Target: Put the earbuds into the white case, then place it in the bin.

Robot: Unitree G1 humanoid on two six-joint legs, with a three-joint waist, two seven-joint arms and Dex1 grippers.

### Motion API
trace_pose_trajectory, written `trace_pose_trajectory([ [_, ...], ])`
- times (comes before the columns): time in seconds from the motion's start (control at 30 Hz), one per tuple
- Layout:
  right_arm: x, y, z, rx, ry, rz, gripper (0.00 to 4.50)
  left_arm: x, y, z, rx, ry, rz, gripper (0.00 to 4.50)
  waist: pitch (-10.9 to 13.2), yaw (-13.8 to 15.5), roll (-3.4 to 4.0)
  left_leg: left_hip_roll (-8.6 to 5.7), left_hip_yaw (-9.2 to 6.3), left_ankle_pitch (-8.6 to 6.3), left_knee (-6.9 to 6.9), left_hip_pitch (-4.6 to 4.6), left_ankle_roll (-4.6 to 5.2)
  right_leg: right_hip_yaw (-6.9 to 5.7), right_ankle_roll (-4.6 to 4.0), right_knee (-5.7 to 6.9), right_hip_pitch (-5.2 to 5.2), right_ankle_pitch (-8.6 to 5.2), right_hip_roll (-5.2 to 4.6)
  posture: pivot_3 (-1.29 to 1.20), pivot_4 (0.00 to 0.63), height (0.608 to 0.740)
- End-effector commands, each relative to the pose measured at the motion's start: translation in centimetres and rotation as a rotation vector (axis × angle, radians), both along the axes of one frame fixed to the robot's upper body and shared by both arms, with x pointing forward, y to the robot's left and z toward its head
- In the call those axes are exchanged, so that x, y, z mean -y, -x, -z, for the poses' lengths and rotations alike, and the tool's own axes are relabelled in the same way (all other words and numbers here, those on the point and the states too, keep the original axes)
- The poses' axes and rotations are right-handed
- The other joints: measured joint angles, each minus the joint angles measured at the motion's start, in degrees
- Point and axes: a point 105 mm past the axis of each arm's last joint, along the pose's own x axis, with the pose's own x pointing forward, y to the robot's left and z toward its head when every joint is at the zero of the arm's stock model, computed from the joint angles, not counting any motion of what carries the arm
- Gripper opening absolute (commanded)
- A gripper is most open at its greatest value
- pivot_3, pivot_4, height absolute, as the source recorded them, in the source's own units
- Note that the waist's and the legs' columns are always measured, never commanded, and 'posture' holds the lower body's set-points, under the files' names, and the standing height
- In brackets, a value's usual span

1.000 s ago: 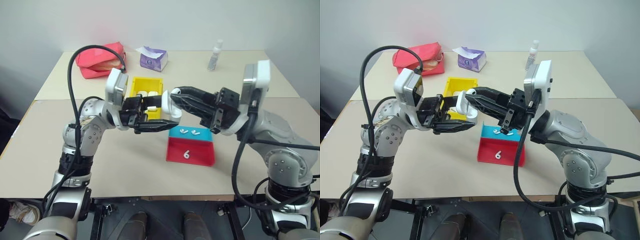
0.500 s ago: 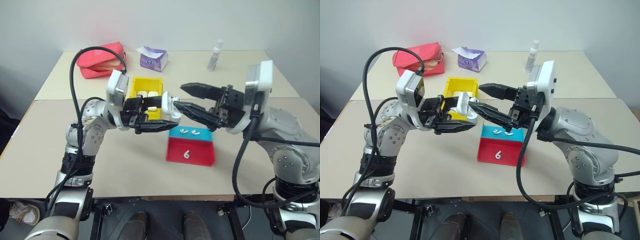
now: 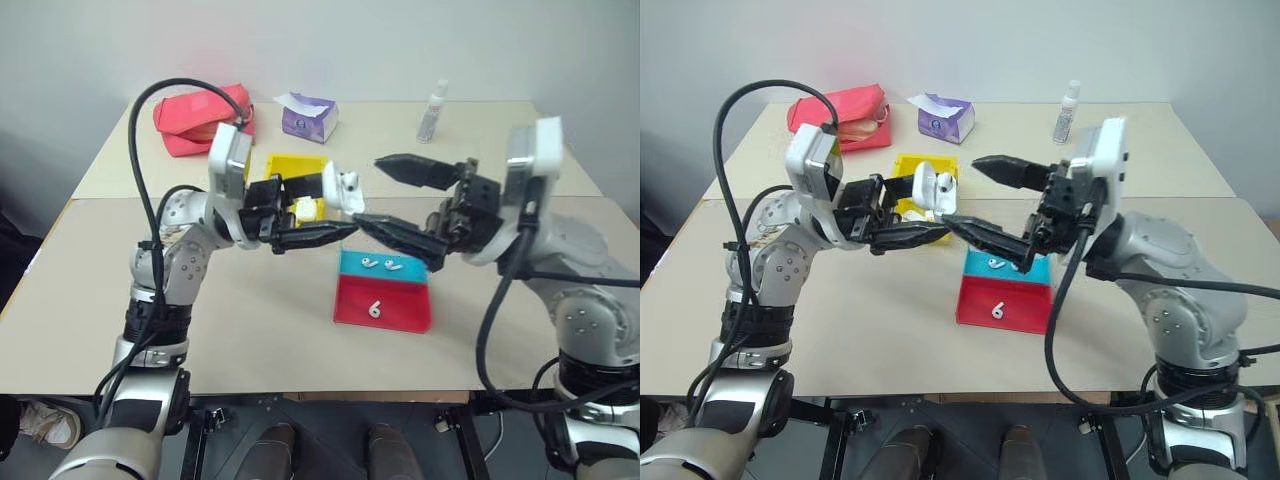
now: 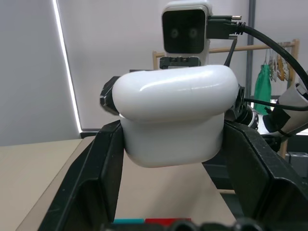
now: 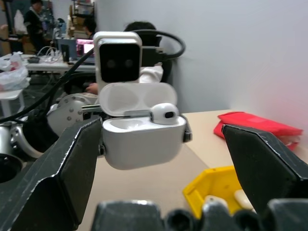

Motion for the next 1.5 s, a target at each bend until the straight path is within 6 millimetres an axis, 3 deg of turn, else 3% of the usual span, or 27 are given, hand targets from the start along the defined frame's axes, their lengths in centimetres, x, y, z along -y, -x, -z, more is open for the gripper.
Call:
trace_pose_trajectory([
  [0.03, 1.4, 0.2, -1.5, 0.026, -0.031, 0.010, 4.49, -0.3, 0.8, -0.8, 0.058, 0.028, 0.005, 2.79, 0.0, 0.0, 0.00, 0.00, 0.00, 0.00, 0.00, 0.00, 0.00, 0.00, 0.00, 0.00, 0.01, 0.00, 0.00, 0.00, 0.150, 0.740],
  [0.27, 2.8, -1.6, -0.4, -0.014, 0.170, 0.024, 4.49, -0.6, 0.9, -0.5, 0.066, 0.033, -0.020, 2.79, 0.0, -0.2, 0.00, 0.01, 0.04, -0.02, 0.02, 0.01, 0.04, 0.02, 0.00, -0.02, -0.01, 0.00, 0.00, 0.00, 0.150, 0.740],
  [0.53, 2.5, -7.2, 5.6, -0.011, 0.824, 0.118, 4.49, -1.1, 1.1, -0.5, 0.082, 0.023, -0.036, 2.79, 0.0, -1.0, 0.01, 0.02, 0.14, -0.01, 0.00, 0.02, 0.02, 0.06, 0.00, -0.06, -0.10, 0.00, 0.01, 0.00, 0.150, 0.740],
  [0.63, 2.8, -8.7, 7.5, -0.031, 0.973, 0.067, 3.90, -1.2, 0.9, -0.9, 0.103, 0.033, -0.063, 2.79, 0.0, -1.3, 0.00, 0.02, 0.14, -0.01, -0.01, -0.02, 0.01, 0.04, 0.01, -0.05, -0.12, 0.00, 0.00, 0.00, 0.150, 0.740],
  [0.77, 2.8, -10.8, 9.5, -0.069, 1.106, 0.016, 2.61, -1.6, 0.7, -1.2, 0.113, 0.046, -0.093, 2.79, 0.0, -1.5, -0.01, 0.02, 0.12, 0.00, 0.01, -0.11, 0.00, 0.04, 0.01, -0.04, -0.14, 0.00, 0.00, 0.00, 0.150, 0.740],
  [0.83, 2.7, -11.5, 10.4, -0.085, 1.180, -0.014, 2.61, -1.8, 0.9, -1.0, 0.115, 0.045, -0.108, 2.79, 0.0, -1.7, -0.01, 0.02, 0.12, 0.00, 0.00, -0.12, -0.01, 0.04, 0.01, -0.05, -0.17, 0.00, 0.00, 0.00, 0.150, 0.740],
  [1.1, 2.1, -13.5, 12.2, -0.099, 1.318, -0.039, 2.61, -2.3, 1.3, -1.1, 0.120, 0.042, -0.150, 2.79, 0.0, -1.9, 0.00, 0.04, 0.07, 0.05, 0.00, -0.16, -0.10, 0.04, 0.01, -0.04, -0.28, 0.01, 0.00, 0.00, 0.150, 0.740],
  [1.5, 1.5, -13.9, 13.9, -0.082, 1.373, -0.059, 2.61, -2.7, 1.8, -1.0, 0.108, 0.033, -0.180, 2.79, 0.0, -2.3, 0.03, 0.03, 0.05, 0.08, -0.02, -0.19, -0.16, 0.05, 0.00, 0.03, -0.38, 0.01, 0.00, 0.00, 0.150, 0.740],
])
